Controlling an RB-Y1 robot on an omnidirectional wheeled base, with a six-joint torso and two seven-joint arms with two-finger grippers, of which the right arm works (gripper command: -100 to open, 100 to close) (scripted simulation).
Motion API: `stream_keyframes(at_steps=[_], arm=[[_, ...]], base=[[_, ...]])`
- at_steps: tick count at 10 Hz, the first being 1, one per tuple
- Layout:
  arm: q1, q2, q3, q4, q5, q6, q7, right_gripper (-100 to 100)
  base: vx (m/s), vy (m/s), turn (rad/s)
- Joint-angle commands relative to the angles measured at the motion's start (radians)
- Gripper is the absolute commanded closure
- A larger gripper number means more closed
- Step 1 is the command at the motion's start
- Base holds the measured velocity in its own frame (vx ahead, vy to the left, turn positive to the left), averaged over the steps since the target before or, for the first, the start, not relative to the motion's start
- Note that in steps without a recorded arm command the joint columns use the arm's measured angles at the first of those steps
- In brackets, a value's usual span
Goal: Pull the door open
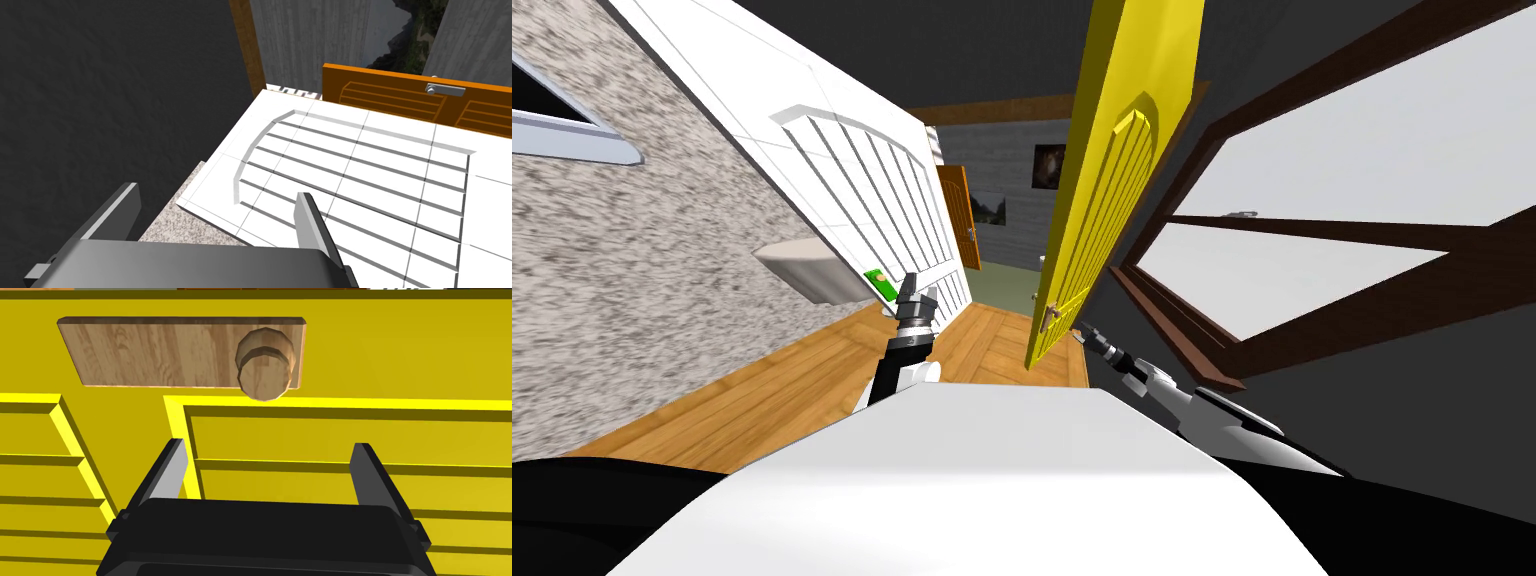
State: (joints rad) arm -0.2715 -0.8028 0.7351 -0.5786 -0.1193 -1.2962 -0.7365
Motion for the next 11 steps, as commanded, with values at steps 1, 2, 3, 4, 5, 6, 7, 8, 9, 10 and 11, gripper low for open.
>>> stream_keyframes(at_steps=[1, 2, 3, 4, 5, 6, 7, 8, 9, 10, 11], arm=[[0.0, 0.0, 0.0, 0.0, 0.0, 0.0, 0.0, -100], [-0.009, 0.012, -0.011, 0.003, -0.001, 0.021, 0.001, -100], [-0.011, 0.016, -0.014, 0.003, -0.001, 0.028, 0.001, -100], [-0.017, 0.024, -0.019, 0.004, -0.001, 0.04, 0.003, -100], [-0.022, 0.032, -0.025, 0.006, -0.001, 0.052, 0.004, -100], [-0.026, 0.038, -0.029, 0.006, -0.002, 0.062, 0.005, -100], [-0.024, 0.033, -0.026, 0.009, -0.001, 0.05, 0.003, -100], [-0.024, 0.033, -0.026, 0.009, -0.001, 0.05, 0.003, 100], [-0.024, 0.033, -0.026, 0.009, -0.001, 0.05, 0.003, 100], [-0.024, 0.033, -0.026, 0.009, -0.001, 0.05, 0.003, 100], [-0.024, 0.033, -0.026, 0.009, -0.001, 0.05, 0.003, 100]], base=[[-0.041, -0.091, -0.021], [0.105, 0.053, 0.13], [0.151, 0.146, 0.089], [0.14, 0.166, 0.07], [0.147, 0.134, 0.079], [0.142, 0.147, 0.074], [0.066, 0.075, 0.009], [-0.004, -0.008, -0.008], [-0.023, -0.028, 0.021], [-0.019, -0.023, 0.014], [-0.012, -0.014, -0.008]])
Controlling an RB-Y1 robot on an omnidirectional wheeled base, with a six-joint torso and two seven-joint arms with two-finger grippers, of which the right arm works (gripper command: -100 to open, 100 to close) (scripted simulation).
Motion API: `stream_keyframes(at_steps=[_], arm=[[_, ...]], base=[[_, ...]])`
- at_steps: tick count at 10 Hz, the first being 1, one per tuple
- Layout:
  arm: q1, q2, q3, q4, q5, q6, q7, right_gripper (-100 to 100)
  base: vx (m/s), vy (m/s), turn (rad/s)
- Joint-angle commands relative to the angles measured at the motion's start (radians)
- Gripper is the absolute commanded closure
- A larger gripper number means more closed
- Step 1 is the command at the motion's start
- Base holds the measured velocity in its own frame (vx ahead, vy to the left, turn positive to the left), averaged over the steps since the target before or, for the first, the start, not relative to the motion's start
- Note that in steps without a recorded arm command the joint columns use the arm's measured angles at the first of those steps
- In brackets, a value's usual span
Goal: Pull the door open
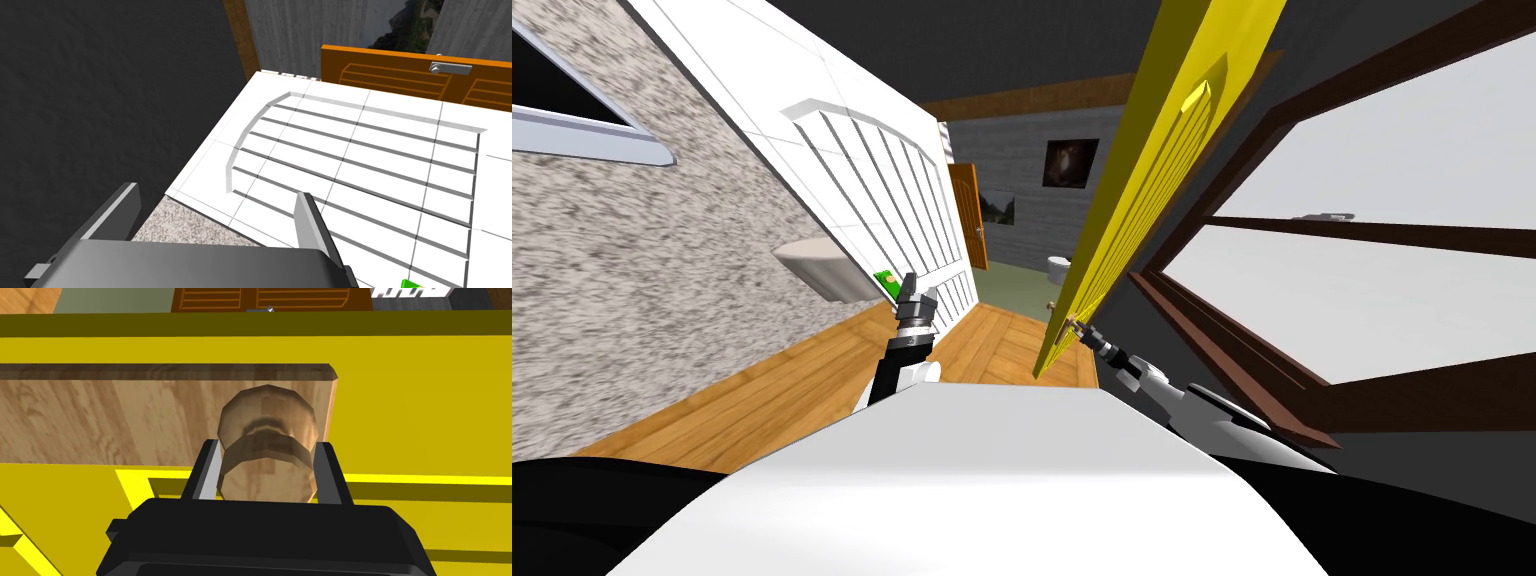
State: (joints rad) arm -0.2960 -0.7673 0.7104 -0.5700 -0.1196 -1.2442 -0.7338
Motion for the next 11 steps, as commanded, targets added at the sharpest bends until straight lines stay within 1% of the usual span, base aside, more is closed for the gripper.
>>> stream_keyframes(at_steps=[1, 2, 3, 4, 7, 10, 11], arm=[[0.001, -0.002, -0.001, 0.001, -0.001, -0.002, 0.0, 100], [0.001, -0.002, -0.001, 0.001, -0.001, -0.002, 0.0, 100], [0.005, 0.001, 0.011, 0.01, 0.003, -0.029, 0.001, 100], [0.007, 0.002, 0.017, 0.016, 0.005, -0.047, 0.003, 100], [0.012, 0.003, 0.031, 0.028, 0.01, -0.09, 0.006, 100], [0.013, 0.003, 0.034, 0.03, 0.01, -0.096, 0.007, 100], [0.028, -0.021, 0.029, 0.016, 0.002, -0.09, 0.003, -100]], base=[[-0.008, -0.006, -0.015], [0.0, 0.0, 0.0], [0.005, 0.04, 0.027], [0.027, 0.071, 0.005], [0.021, 0.057, 0.016], [-0.018, 0.032, 0.011], [-0.09, -0.097, -0.137]])
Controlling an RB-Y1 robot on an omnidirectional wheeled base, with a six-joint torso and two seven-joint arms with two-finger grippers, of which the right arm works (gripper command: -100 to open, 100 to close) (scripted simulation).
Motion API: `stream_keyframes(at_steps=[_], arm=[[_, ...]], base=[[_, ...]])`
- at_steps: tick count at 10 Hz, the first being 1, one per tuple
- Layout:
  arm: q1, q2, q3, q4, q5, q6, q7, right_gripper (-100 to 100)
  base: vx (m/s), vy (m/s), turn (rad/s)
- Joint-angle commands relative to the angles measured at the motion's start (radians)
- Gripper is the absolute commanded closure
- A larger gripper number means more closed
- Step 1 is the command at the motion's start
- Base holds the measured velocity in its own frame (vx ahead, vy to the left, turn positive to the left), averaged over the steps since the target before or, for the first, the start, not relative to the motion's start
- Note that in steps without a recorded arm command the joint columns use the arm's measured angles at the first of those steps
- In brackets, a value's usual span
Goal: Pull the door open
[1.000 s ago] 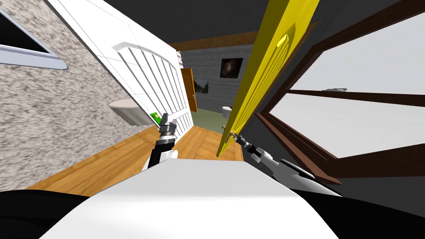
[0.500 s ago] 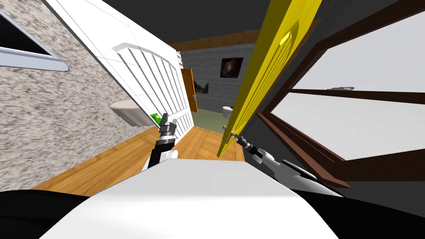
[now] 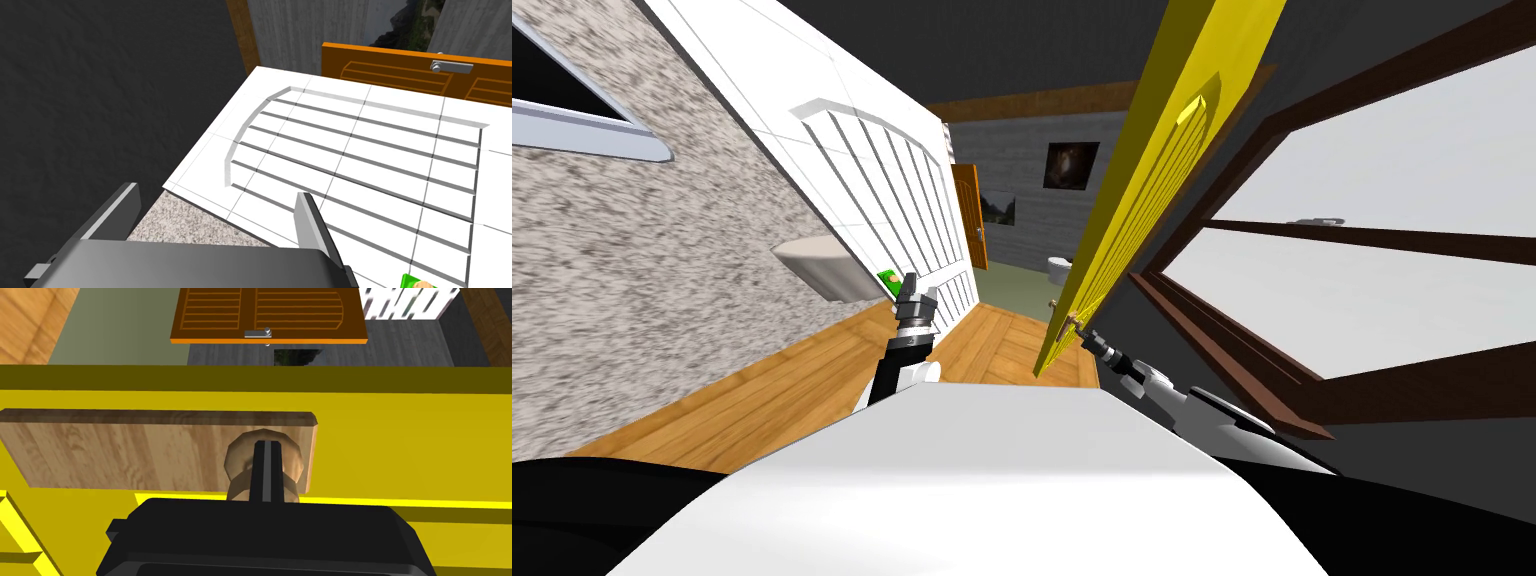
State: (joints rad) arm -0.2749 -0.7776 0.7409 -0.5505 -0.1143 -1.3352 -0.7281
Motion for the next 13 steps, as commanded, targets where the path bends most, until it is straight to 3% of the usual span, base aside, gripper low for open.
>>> stream_keyframes(at_steps=[1, 3, 4, 5, 6, 11, 13], arm=[[0.011, -0.02, -0.003, -0.001, -0.007, -0.003, -0.005, -100], [0.021, -0.041, -0.005, 0.006, -0.014, -0.012, -0.012, -100], [0.009, -0.028, -0.003, 0.024, -0.01, -0.018, -0.012, -100], [0.036, -0.038, -0.024, 0.019, -0.005, -0.034, -0.012, -100], [0.046, -0.041, -0.032, 0.016, -0.003, -0.039, -0.012, -100], [0.155, -0.076, -0.121, -0.015, 0.021, -0.09, -0.007, -100], [0.153, -0.078, -0.121, -0.017, 0.021, -0.091, -0.01, -100]], base=[[-0.118, -0.158, -0.151], [-0.132, -0.184, -0.124], [-0.058, -0.08, -0.019], [0.124, 0.039, 0.052], [0.177, 0.128, 0.038], [0.213, 0.175, 0.056], [0.101, 0.083, 0.007]])
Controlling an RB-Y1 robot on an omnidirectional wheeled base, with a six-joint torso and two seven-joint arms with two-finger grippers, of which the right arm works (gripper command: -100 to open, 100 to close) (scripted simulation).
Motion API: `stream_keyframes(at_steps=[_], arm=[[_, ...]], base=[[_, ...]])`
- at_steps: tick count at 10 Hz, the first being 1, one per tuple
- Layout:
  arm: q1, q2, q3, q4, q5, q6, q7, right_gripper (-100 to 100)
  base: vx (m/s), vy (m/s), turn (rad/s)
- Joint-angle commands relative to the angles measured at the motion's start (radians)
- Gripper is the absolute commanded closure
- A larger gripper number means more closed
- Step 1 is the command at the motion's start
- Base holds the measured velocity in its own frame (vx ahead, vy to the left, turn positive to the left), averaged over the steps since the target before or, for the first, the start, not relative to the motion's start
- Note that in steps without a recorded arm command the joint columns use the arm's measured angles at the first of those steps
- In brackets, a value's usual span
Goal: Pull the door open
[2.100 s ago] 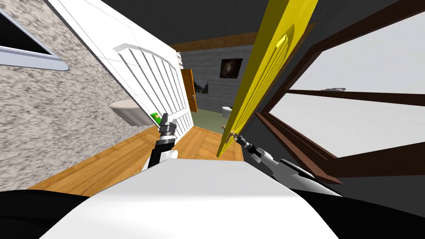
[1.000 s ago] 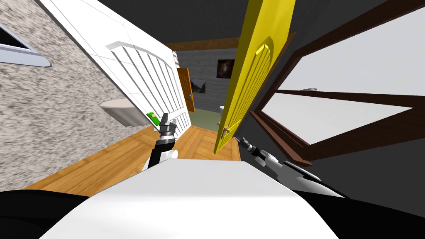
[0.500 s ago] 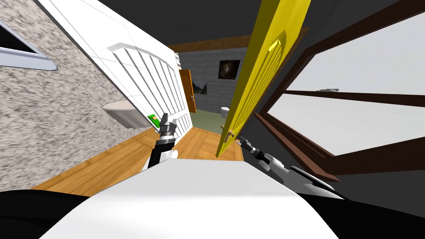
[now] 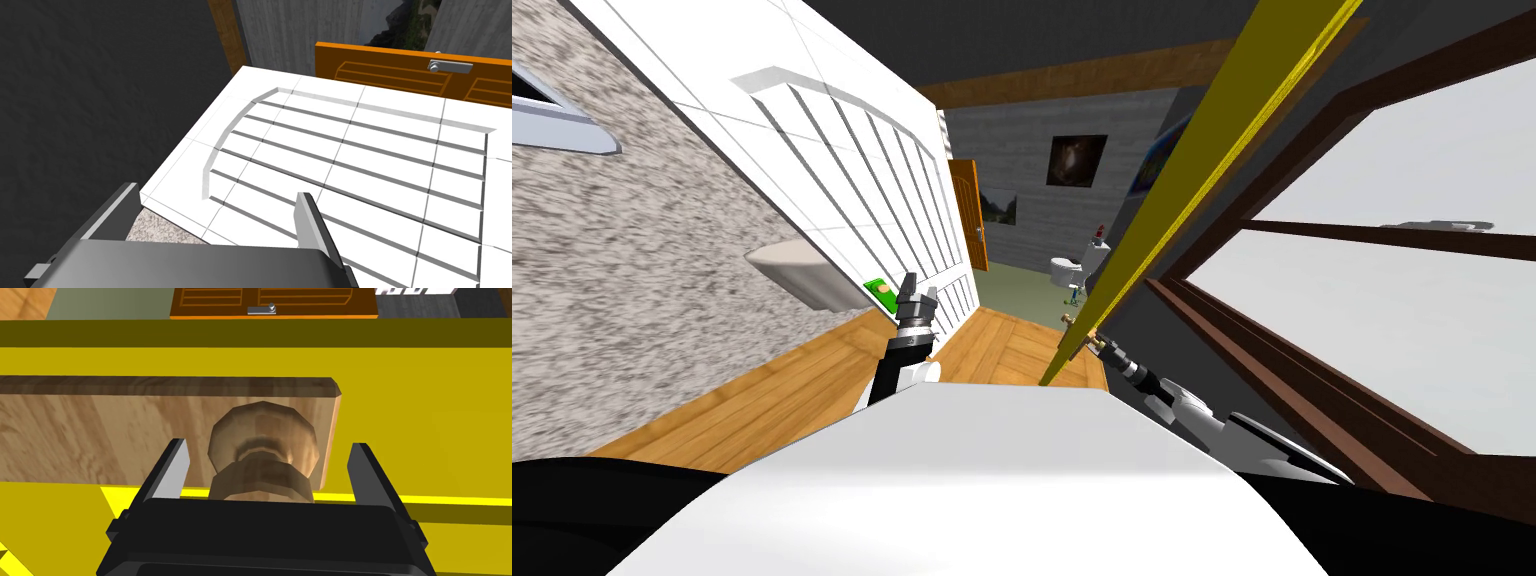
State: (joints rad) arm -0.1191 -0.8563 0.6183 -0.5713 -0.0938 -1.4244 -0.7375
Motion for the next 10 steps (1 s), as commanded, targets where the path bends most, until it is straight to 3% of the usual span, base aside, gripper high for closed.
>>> stream_keyframes(at_steps=[1, 6, 8, 10], arm=[[-0.002, 0.001, 0.001, 0.004, 0.0, -0.002, -0.001, 100], [-0.002, 0.001, 0.001, 0.004, 0.0, -0.002, -0.001, 100], [0.023, 0.0, -0.007, -0.043, 0.016, 0.006, 0.004, 100], [0.03, -0.001, -0.01, -0.057, 0.02, 0.007, 0.006, 100]], base=[[0.0, 0.0, 0.0], [-0.01, -0.009, 0.004], [-0.046, -0.026, 0.066], [-0.041, -0.027, 0.057]])
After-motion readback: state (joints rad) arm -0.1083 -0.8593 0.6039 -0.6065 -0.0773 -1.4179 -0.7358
